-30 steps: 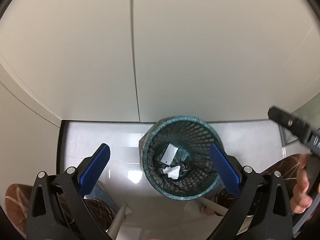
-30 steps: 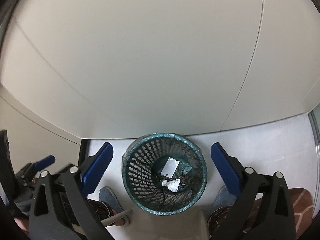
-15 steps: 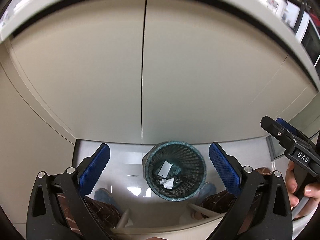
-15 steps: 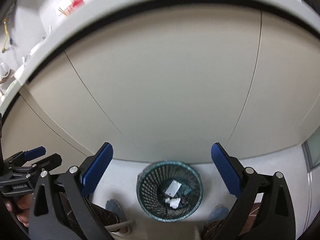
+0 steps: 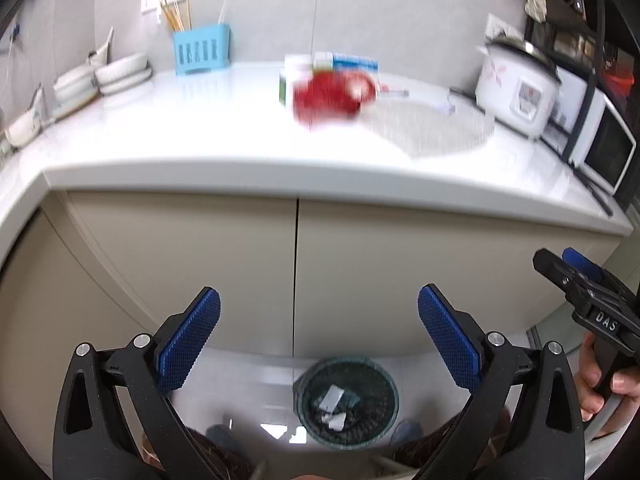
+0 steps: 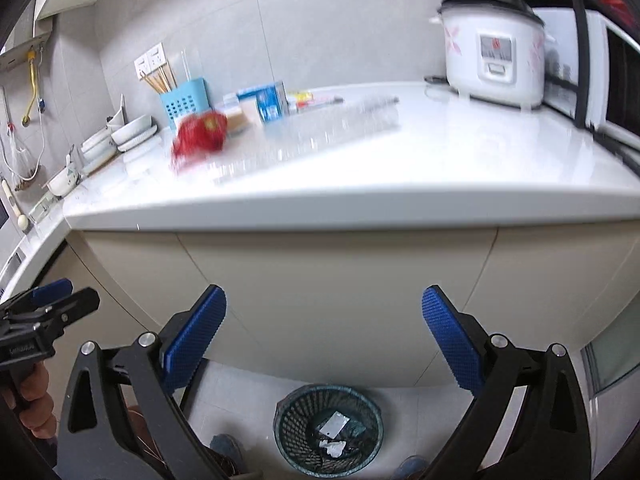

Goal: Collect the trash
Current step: 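Raise both open tools back up to the counter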

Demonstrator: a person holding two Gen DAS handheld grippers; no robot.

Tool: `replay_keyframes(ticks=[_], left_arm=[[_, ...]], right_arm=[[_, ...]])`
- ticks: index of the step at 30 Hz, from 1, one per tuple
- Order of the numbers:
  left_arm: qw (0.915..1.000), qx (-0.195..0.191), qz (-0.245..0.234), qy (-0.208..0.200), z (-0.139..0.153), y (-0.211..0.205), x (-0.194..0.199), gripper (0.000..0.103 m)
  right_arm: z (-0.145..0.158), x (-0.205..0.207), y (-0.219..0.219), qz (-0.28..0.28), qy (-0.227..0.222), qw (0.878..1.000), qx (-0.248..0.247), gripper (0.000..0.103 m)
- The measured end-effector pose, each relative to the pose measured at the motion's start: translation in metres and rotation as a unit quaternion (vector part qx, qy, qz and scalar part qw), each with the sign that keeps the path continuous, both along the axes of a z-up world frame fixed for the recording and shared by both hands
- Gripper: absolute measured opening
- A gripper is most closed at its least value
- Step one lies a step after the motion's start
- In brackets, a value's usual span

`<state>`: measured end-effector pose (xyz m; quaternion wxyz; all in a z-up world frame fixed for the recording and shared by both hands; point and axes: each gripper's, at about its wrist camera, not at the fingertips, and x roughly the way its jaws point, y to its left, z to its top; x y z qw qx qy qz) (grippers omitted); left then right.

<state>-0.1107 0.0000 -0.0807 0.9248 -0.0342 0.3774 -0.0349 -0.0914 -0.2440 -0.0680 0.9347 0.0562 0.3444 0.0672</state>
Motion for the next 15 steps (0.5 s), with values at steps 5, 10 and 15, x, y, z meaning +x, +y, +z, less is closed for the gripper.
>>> replay_keyframes(ticks=[5,10,15], left_arm=[[0.9996,0.009,0.009,-0.027,0.053,0.002,0.029,0.097],[0.9993,0.004,0.017,-0.033,0.092,0.015,0.063,0.097],[0.9992,0.010,0.027,-0.026,0.114,0.021,0.101,0.097]], right_arm=[[0.044,0.023,-0.002,0.002,-0.011,1.000,-0.004,0.095],[0.073,0.048,0.008,0.012,-0.019,1.000,-0.015,0.095],[0.094,0.076,0.017,0.020,-0.015,0.999,-0.022,0.095]])
